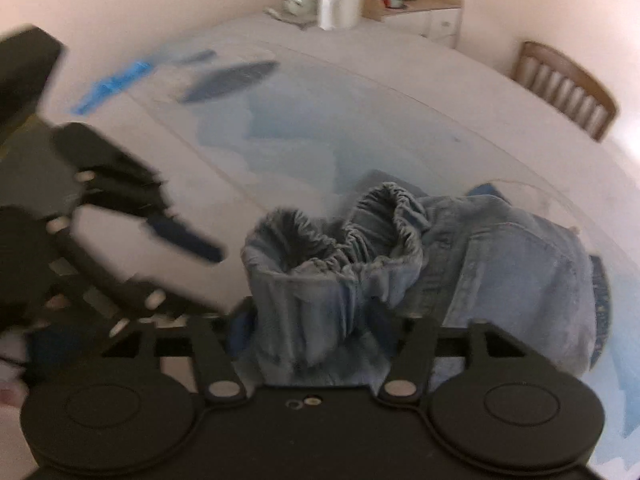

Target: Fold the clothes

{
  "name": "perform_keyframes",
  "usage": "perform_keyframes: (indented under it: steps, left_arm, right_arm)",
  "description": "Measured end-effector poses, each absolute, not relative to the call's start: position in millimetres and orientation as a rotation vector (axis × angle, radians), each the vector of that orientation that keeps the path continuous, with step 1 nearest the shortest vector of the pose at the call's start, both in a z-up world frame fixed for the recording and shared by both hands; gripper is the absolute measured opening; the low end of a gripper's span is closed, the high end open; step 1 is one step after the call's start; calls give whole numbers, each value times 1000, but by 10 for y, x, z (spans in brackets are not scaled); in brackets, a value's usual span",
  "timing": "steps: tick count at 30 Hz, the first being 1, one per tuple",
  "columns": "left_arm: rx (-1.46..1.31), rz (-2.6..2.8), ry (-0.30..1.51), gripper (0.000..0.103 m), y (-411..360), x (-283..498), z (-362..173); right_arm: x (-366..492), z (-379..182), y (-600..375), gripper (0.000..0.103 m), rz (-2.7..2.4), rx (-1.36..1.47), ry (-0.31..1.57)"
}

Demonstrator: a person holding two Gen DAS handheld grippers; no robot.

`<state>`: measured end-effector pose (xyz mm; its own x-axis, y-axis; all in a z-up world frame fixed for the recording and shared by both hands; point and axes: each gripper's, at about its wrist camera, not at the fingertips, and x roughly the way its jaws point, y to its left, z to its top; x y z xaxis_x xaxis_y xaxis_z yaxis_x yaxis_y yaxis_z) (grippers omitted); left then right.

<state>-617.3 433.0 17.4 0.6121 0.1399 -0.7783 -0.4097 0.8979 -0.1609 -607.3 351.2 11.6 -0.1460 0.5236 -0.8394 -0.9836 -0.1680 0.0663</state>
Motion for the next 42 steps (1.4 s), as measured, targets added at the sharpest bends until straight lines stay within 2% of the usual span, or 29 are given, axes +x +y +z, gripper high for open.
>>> perform_keyframes:
  steps: [2, 4, 9, 13, 15, 17, 19, 21, 22, 27, 29, 37, 39, 40, 42]
  left_arm:
    - [-317, 326, 825, 55, 4344, -6182, 337]
    - [-297, 323, 778, 63, 4363, -6119, 511]
    - [-304, 297, 681, 64, 4397, -5659, 762]
    - [-296, 339, 709, 63, 4353, -5055, 601]
    - [-320, 385, 738, 57, 4371, -4872, 465]
    - [-333, 465, 782, 36, 4371, -4794, 313]
    - [-371, 558, 816, 28, 4461, -4847, 169]
    - [-412, 635, 827, 14, 4574, -4999, 70]
    - [-425, 663, 827, 12, 4610, -5089, 44]
    - [-376, 741, 872, 11, 4620, -5354, -24]
    - [-411, 775, 875, 11, 4667, -5429, -76]
    - [-444, 825, 885, 12, 4669, -5427, -82]
    - [-481, 821, 861, 15, 4650, -5498, 53]
    - [-501, 817, 850, 24, 4637, -5532, 123]
    - [-547, 805, 823, 58, 4599, -5599, 217]
  right_arm:
    - [-5914, 340, 3370, 103, 1632, -774, 786]
    - [-5714, 478, 3174, 103, 1625, -760, 783]
    - [-5069, 570, 2884, 103, 1548, -739, 797]
    - [-4735, 417, 2803, 103, 1502, -749, 822]
    - [-4652, 322, 2807, 103, 1501, -756, 820]
    - [-4603, 248, 2854, 103, 1520, -749, 818]
    - [-4572, 192, 2914, 103, 1544, -737, 808]
    - [-4548, 124, 2947, 103, 1569, -747, 801]
    - [-4547, 64, 2963, 103, 1585, -760, 809]
    - [-4478, -251, 2826, 103, 1604, -914, 811]
    - [-4381, -308, 2743, 103, 1592, -874, 853]
    - [-4202, -134, 2755, 103, 1624, -811, 895]
    - [-4097, 5, 2763, 103, 1627, -749, 881]
    - [-4041, 53, 2783, 103, 1628, -724, 902]
    - [-3932, 62, 2842, 103, 1614, -673, 973]
